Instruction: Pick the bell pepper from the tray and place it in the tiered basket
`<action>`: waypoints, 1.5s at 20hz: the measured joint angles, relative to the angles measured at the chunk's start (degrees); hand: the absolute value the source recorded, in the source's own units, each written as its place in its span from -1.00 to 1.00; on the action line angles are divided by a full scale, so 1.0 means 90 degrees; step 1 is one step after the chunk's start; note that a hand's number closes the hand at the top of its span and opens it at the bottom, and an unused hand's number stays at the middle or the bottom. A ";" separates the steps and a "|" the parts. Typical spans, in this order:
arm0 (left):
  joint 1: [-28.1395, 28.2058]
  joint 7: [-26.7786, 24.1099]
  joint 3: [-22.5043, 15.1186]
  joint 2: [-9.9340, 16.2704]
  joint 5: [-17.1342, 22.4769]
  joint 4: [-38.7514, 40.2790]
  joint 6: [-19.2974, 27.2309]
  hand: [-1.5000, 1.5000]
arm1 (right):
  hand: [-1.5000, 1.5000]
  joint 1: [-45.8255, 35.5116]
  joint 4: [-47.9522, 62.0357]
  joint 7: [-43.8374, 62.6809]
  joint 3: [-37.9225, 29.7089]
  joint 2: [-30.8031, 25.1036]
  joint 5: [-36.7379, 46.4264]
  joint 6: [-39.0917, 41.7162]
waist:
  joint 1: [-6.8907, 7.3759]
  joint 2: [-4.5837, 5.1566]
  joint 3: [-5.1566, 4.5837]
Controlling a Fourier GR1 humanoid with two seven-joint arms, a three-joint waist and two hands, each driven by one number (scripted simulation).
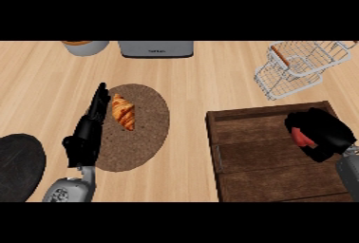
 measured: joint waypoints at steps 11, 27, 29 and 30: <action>0.0178 -0.0037 0.0053 0.0021 0.0044 -0.0116 -0.0056 0.00 | 1.00 0.0433 -0.3200 0.2907 -0.0822 0.0416 -0.0269 0.2137 | -0.0076 0.0042 0.0087; 0.0051 0.0020 -0.0015 -0.0091 -0.0066 -0.0120 -0.0115 0.00 | 1.00 -0.2100 -0.4901 0.4805 -0.3306 0.0126 -0.2657 0.5963 | 0.0133 0.0102 0.0105; 0.0005 0.0022 -0.0009 -0.0101 -0.0067 -0.0084 -0.0134 0.00 | 1.00 -0.2499 -0.4662 0.5070 -0.3500 0.0289 -0.2898 0.6049 | 0.0144 0.0106 0.0104; 0.0030 -0.0069 -0.0007 -0.0120 -0.0067 -0.0019 -0.0141 0.00 | 1.00 -0.2686 -0.4470 0.5151 -0.3515 0.0281 -0.2950 0.6035 | 0.0152 0.0111 0.0105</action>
